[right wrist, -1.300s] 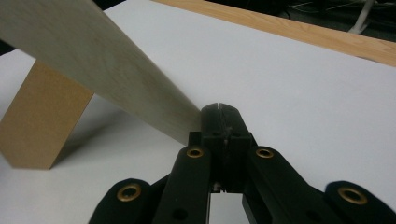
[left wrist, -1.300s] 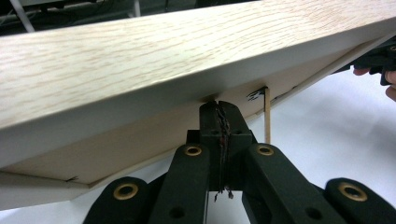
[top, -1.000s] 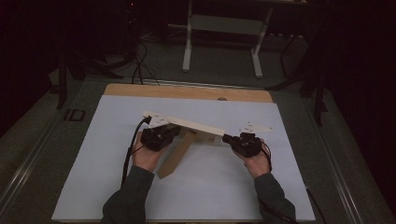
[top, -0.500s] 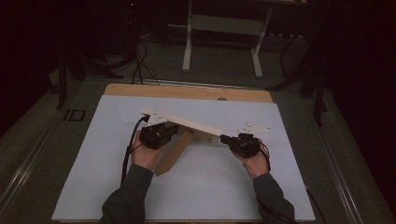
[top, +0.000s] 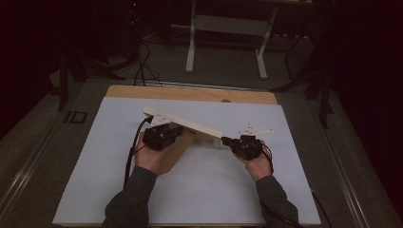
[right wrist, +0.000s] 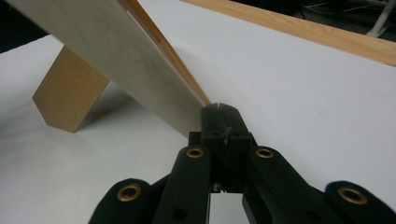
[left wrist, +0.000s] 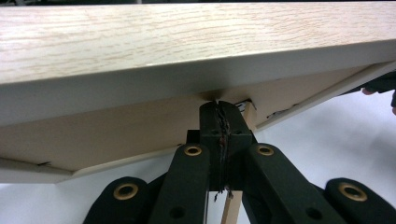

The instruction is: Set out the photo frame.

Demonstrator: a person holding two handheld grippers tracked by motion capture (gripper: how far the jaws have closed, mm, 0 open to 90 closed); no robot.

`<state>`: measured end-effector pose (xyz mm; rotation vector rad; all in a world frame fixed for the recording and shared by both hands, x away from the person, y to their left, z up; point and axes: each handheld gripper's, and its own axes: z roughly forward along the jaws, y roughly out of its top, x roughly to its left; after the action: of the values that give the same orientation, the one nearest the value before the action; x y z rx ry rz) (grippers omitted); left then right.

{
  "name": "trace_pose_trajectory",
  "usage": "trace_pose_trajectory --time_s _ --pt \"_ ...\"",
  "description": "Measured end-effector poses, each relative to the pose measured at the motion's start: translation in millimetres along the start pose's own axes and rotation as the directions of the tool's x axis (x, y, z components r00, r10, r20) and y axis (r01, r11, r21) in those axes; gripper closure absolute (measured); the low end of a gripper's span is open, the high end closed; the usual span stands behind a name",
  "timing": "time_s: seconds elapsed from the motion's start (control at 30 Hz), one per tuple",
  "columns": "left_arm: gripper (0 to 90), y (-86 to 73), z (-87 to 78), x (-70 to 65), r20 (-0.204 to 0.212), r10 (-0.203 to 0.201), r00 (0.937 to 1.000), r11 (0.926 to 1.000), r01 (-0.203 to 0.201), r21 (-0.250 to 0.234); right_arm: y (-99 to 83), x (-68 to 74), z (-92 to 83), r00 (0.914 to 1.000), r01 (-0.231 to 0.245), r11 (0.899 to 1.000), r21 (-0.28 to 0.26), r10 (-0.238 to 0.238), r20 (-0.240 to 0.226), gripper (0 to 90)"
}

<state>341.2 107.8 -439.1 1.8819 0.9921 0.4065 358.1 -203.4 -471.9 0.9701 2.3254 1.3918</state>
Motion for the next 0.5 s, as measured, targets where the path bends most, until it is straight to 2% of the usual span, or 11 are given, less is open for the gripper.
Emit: trace_pose_trajectory --time_s 0.3,0.5 --pt "90.0 0.4 -0.1 3.0 0.001 -0.008 1.0 1.0 0.008 -0.005 6.9 -3.5 2.2 0.9999 -0.001 1.0 -0.011 0.001 -0.015 90.0" --pt "90.0 2.0 -1.9 8.2 -0.009 -0.02 0.9998 0.9998 0.02 -0.008 12.1 -9.8 6.9 0.9994 -0.021 1.0 -0.009 0.021 -0.028 90.0"
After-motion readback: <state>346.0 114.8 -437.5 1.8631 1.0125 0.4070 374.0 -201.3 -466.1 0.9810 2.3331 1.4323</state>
